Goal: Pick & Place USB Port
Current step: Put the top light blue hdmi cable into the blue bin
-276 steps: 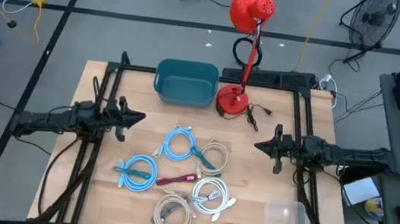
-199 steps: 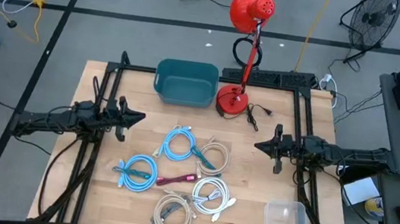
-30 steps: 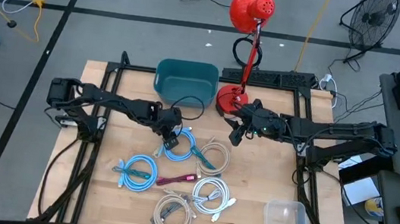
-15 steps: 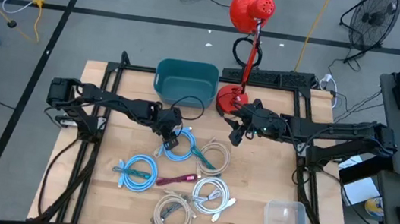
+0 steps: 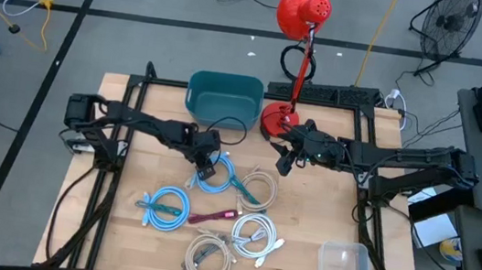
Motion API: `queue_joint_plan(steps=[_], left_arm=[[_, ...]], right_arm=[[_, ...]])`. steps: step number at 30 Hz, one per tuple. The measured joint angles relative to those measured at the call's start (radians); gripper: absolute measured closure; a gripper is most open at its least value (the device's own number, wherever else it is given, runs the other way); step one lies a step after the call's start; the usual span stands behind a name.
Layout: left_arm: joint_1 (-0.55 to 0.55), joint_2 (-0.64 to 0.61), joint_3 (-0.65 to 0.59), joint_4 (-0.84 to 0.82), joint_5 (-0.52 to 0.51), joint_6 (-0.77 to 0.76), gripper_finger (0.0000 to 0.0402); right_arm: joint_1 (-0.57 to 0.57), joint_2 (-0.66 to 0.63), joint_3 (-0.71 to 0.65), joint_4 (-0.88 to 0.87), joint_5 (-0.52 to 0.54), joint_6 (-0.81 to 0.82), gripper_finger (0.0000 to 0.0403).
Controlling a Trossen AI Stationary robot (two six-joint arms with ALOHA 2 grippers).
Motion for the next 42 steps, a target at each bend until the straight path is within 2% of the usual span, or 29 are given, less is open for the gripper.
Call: queue_joint_plan(steps=[3,10,12,20,26,29,37,42], left_arm=[[0.005,0.003,0.000,-0.002,0.001,0.001,0.0245],[0.004,-0.035,-0.003,-0.007,0.005,0.010,0.0340],[0.002,-0.041,-0.003,-0.002,0.005,0.009,0.0354],[-0.001,-0.040,-0.003,0.001,0.029,0.006,0.0341],[-0.004,-0.040,0.000,-0.006,0.029,0.030,0.0362],[-0.009,-0.040,0.041,-0.054,0.023,0.046,0.0362],[-0.104,-0.040,0.214,-0.168,-0.144,0.098,0.0348],[-0.149,-0.040,0.335,-0.310,-0.335,0.136,0.0363]], right_arm=[[0.000,0.000,0.000,0.001,0.000,0.000,0.0248],[0.000,0.000,0.000,0.000,0.000,-0.003,0.0248],[0.000,0.000,0.000,0.000,0.000,-0.003,0.0248],[0.000,0.000,0.000,0.001,0.000,-0.001,0.0248],[0.000,0.000,0.000,0.004,0.000,0.000,0.0248],[0.000,0.000,0.000,0.004,0.000,0.000,0.0248],[0.000,0.000,0.000,0.005,0.000,0.001,0.0248],[0.000,0.000,0.000,0.004,0.000,0.022,0.0248]])
